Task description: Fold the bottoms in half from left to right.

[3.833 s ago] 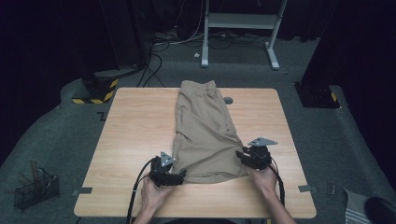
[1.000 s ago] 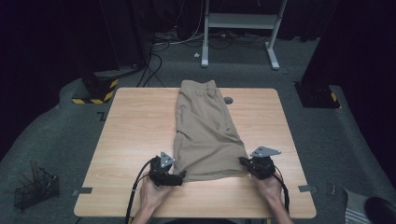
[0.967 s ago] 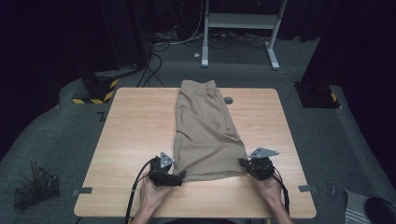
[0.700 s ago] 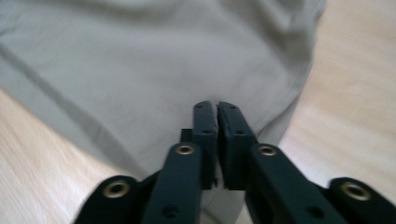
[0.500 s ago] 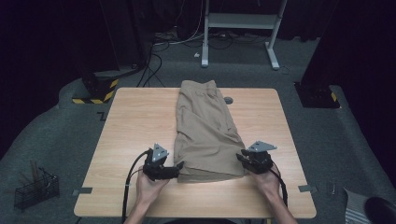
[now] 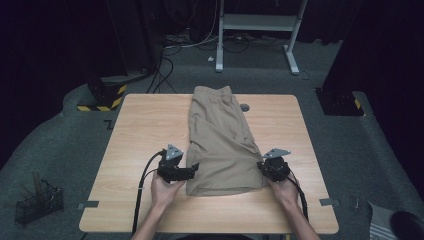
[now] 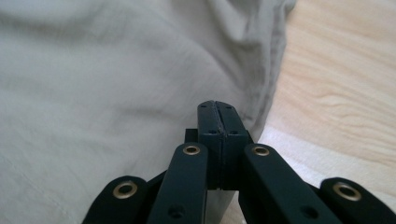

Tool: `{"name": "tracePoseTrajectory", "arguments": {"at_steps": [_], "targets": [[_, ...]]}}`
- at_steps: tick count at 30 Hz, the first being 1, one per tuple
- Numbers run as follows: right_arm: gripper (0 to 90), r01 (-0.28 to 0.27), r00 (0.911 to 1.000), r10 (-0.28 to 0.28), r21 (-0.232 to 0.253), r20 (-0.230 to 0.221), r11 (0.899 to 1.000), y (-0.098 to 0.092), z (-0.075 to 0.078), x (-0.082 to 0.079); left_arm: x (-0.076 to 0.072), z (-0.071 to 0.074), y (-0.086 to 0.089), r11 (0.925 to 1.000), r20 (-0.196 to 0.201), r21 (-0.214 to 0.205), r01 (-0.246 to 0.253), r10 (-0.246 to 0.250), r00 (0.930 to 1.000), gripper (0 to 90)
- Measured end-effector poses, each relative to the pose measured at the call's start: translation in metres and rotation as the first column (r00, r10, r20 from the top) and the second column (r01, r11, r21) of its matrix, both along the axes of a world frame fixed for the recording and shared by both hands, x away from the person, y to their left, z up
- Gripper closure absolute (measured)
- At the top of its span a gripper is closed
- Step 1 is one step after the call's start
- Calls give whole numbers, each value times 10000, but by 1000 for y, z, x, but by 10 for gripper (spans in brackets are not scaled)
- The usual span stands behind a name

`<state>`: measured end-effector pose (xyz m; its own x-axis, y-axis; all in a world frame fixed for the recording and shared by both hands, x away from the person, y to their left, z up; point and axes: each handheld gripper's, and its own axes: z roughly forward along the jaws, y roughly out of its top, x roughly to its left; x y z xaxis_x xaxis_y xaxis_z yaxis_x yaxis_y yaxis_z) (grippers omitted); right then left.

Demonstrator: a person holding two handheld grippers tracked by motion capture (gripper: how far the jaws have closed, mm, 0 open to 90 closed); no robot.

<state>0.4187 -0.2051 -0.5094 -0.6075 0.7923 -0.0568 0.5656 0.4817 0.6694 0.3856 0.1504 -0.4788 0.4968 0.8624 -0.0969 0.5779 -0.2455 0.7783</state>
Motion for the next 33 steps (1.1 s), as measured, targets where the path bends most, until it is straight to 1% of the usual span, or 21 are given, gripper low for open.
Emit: {"name": "tracePoseTrajectory", "arguments": {"at_steps": [1,3,4,5,7,9,10,11,14,16,18,19,20,21,23,25,26,27,29,30,33], "targets": [[869,71,9999,-72,108,106,9999,0,1,-1,5,-5,-2,10000,-151,24,-61,62,9999,254],[694,190,9996,-196,291,197,9994,2,2,-2,15,-14,-7,9999,-406,24,-161,162,9990,274],[650,236,9997,-239,259,110,9994,4,1,-2,18,-18,-9,9997,-503,46,-233,235,9985,300],[647,219,9998,-219,122,39,9997,7,-2,-3,22,-23,-13,9993,-590,239,-285,299,9978,316],[723,45,9996,-46,49,285,10000,9,-5,-7,28,-30,-19,9982,-759,521,-289,328,9966,340],[842,-216,9998,215,160,53,9996,8,-4,-7,29,-35,-23,9964,-816,807,-274,340,9961,363],[897,-234,9997,233,81,18,9997,8,-4,-9,29,-37,-24,9959,-795,866,-277,346,9962,370],[900,-371,9992,372,-90,110,9993,6,-3,-11,27,-37,-24,9957,-746,879,-284,350,9966,373],[900,-561,9984,562,-294,35,9980,-1,-2,-18,20,-35,-22,9955,-664,915,-250,311,9973,377],[900,-549,9983,544,-213,-225,9983,-9,0,-22,17,-30,-19,9962,-434,813,-313,349,9984,378],[893,-491,9988,491,-111,-42,9987,-12,2,-26,18,-26,-17,9976,-288,595,-357,375,9989,378],[836,-496,9988,496,149,25,9987,-14,4,-28,22,-25,-16,9985,-339,424,-351,366,9988,379],[729,-566,9984,562,474,106,9973,-14,7,-30,25,-25,-17,9986,-390,418,-317,333,9987,375],[699,-634,9980,634,377,10,9973,-11,7,-31,28,-27,-19,9988,-472,394,-283,301,9984,375],[669,-713,9974,711,-180,-141,9973,-5,1,-30,33,-31,-22,9988,-662,419,-263,291,9974,387],[749,-793,9967,794,80,-140,9968,-6,-2,-31,36,-38,-25,9979,-776,593,-250,296,9965,401],[813,-801,9965,805,186,-208,9966,-7,-2,-32,34,-40,-27,9971,-590,736,-213,256,9979,426],[880,-840,9964,840,87,-92,9964,-8,-2,-35,32,-41,-28,9955,-425,938,-166,207,9989,449],[900,-949,9955,950,-45,77,9955,-11,-3,-42,25,-41,-28,9925,-258,1223,5,27,9997,532],[900,-968,9953,969,-30,88,9953,-14,-3,-45,21,-41,-27,9925,-216,1220,97,-71,9997,562],[900,-1083,9941,1083,-3,-43,9941,-20,-2,-53,7,-39,-26,9899,-234,1377,331,-302,9993,604]]}}
